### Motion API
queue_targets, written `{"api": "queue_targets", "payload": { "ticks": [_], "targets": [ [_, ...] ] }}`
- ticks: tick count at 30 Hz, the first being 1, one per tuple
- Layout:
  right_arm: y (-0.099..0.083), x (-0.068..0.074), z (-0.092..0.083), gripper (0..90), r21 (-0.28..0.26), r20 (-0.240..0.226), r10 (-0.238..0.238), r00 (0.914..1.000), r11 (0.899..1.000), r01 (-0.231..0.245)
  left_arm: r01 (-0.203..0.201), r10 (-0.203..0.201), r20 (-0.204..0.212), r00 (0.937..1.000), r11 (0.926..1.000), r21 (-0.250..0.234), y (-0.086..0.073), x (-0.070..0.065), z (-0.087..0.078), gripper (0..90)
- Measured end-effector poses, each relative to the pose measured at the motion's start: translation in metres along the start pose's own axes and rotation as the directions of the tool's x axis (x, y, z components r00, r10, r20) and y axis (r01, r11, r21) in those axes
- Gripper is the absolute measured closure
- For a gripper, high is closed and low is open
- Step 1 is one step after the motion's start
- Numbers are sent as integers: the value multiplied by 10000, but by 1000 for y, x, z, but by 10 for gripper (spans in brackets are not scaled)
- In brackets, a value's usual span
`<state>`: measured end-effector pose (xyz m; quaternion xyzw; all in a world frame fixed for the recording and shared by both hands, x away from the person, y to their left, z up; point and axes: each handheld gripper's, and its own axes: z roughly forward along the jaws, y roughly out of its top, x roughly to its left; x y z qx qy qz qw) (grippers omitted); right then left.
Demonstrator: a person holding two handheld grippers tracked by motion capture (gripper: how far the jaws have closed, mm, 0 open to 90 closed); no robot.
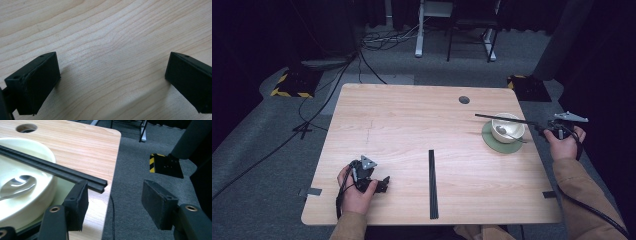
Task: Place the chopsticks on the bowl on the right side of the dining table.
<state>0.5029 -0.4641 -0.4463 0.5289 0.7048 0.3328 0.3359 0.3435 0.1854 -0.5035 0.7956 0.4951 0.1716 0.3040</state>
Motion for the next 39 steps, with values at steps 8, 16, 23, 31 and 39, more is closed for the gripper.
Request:
{"api": "queue_targets", "payload": {
  "ticks": [8, 16, 23, 31, 39],
  "targets": [
    [1, -12, 8, 394, 120, 286, 286, 9992, 9995, -290, -10, 10, -12, 10000, 10000, 0, 0, 0, 0, 0],
    [0, -17, 11, 392, 82, 355, 478, 9982, 9988, -481, -2, 2, -2, 10000, 10000, 0, 0, 0, 0, 0],
    [4, -11, -9, 387, -341, 47, 286, 9996, 9990, -284, -6, 6, 1, 10000, 10000, 3, 0, 0, 0, 0],
    [15, 3, -49, 356, -764, -936, -121, 9955, 9971, 50, 0, 0, -28, 10000, 10000, -31, 0, 0, 0, 0],
    [23, 30, -88, 335, -1062, -2239, -545, 9731, 9939, 312, -17, 17, 30, 10000, 10000, 30, -2, -1, -2, 4]
  ]
}}
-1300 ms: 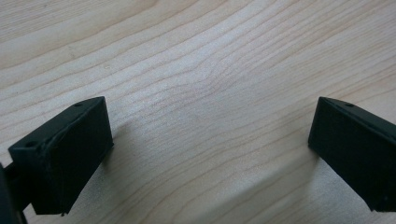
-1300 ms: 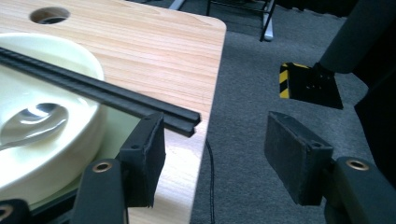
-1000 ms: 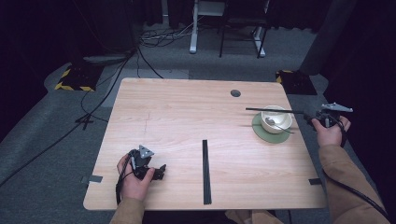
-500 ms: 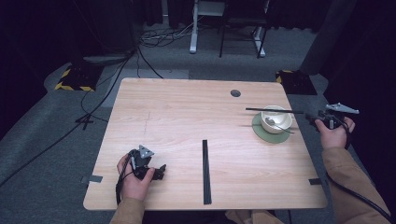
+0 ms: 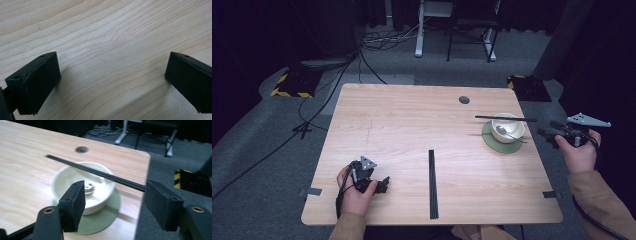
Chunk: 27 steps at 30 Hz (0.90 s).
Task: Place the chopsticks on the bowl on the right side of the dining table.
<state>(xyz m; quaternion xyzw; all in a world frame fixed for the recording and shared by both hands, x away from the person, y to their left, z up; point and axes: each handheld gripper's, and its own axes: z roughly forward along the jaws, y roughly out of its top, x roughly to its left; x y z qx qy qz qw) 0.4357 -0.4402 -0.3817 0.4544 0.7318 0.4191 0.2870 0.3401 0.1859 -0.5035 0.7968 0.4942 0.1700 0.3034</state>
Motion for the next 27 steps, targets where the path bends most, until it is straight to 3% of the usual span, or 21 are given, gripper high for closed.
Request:
{"api": "queue_targets", "payload": {
  "ticks": [9, 13, 17, 23, 27],
  "targets": [
    [6, 31, -19, 317, -53, -1314, -51, 9913, 10000, 45, -380, 381, 229, 9990, 9993, -51, -6, 4, -5, 7],
    [7, 45, -25, 309, -21, -1899, -157, 9817, 9999, 156, -552, 552, 452, 9974, 9985, -11, -7, 7, -7, 7],
    [4, 58, -28, 300, 271, -2545, -411, 9662, 9984, 496, -693, 692, 524, 9962, 9976, -7, -8, 8, -7, 7],
    [-6, 71, -25, 269, 558, -3066, -304, 9514, 9972, 498, -707, 706, 548, 9960, 9975, -10, -8, 8, -7, 5],
    [-16, 78, -20, 232, 824, -3296, -501, 9428, 9933, 815, -735, 734, 581, 9956, 9973, 2, -8, 9, -7, 4]
  ]
}}
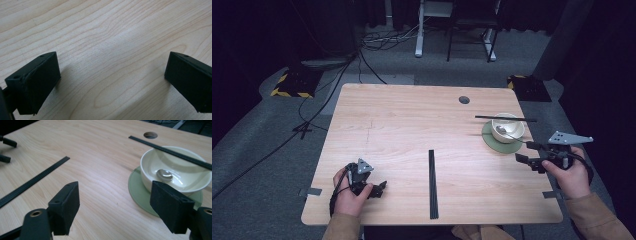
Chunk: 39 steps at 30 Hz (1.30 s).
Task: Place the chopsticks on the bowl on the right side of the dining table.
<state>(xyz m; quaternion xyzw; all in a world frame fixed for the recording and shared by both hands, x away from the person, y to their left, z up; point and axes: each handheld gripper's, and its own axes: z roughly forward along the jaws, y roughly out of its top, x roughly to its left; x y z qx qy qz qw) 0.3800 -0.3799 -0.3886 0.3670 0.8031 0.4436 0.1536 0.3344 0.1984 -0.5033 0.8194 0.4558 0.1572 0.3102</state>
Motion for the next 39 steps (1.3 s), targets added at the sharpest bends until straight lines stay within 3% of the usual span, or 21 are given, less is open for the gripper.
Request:
{"api": "queue_targets", "payload": {
  "ticks": [4, 9, 15, 19, 30, 39],
  "targets": [
    [-9, 5, 8, 165, 436, -162, -92, 9998, 9990, 99, -65, 65, 11, 10000, 10000, -8, 0, 1, 0, 3],
    [-18, 17, 17, 160, 811, -269, -61, 9996, 9967, 83, -155, 154, 176, 9997, 9999, 48, -1, 2, -1, 3],
    [-29, 29, 31, 161, 1262, -755, -221, 9969, 9915, 316, -191, 191, 194, 9996, 9998, 35, -1, 2, -1, 3],
    [-35, 31, 39, 161, 822, -1019, -284, 9944, 9959, 369, -236, 234, 308, 9993, 9997, 76, -1, 2, -1, 3],
    [-59, 42, 71, 161, 986, -1114, -720, 9912, 9917, 831, -307, 306, 324, 9990, 9995, 41, -1, 3, -1, 3],
    [-69, 51, 84, 165, 989, -1000, -1117, 9887, 9876, 1216, -295, 294, 279, 9992, 9996, 35, -1, 3, -1, 3]
  ]
}}
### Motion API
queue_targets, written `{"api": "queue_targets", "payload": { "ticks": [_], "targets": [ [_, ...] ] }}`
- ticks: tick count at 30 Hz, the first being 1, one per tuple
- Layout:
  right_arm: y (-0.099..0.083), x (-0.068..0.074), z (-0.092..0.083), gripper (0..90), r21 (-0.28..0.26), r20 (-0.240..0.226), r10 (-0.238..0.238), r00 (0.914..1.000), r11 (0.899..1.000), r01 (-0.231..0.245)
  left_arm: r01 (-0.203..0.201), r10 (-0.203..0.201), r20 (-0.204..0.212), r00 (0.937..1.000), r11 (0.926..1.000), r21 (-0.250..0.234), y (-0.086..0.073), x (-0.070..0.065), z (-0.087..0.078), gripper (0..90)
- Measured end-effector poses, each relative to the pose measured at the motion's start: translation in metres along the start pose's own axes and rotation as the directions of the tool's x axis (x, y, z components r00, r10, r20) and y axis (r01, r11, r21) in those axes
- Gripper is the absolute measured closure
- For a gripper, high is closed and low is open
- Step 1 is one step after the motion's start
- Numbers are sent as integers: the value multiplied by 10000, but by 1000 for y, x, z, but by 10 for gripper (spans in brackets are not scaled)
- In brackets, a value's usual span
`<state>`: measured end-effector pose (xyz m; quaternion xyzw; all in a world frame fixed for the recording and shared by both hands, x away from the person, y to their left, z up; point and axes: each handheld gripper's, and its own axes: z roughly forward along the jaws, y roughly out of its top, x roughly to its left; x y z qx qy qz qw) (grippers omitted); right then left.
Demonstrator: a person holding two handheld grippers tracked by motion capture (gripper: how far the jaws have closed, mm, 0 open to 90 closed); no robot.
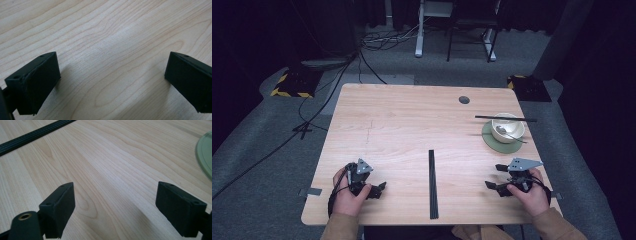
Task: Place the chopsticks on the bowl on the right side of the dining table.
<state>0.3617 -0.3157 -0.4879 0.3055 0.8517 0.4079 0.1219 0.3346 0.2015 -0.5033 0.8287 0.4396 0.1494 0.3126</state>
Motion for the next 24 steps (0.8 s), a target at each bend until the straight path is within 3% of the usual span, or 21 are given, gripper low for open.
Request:
{"api": "queue_targets", "payload": {
  "ticks": [9, 16, 22, 24],
  "targets": [
    [-3, 8, 8, 188, 280, 198, -432, 9989, 9987, 427, -19, 19, 57, 10000, 10000, 12, 0, 0, 0, 3],
    [-5, 12, 14, 187, 508, 271, -466, 9985, 9977, 452, 26, -26, 59, 10000, 10000, 4, 0, 0, 0, 3],
    [-6, 12, 19, 113, 532, 384, -269, 9989, 9983, 248, 26, -26, 55, 10000, 10000, 1, 0, 0, 0, 2],
    [-5, 12, 20, 84, 632, 342, -427, 9985, 9972, 405, 29, -29, 51, 10000, 10000, -5, 0, 0, 0, 2]
  ]
}}
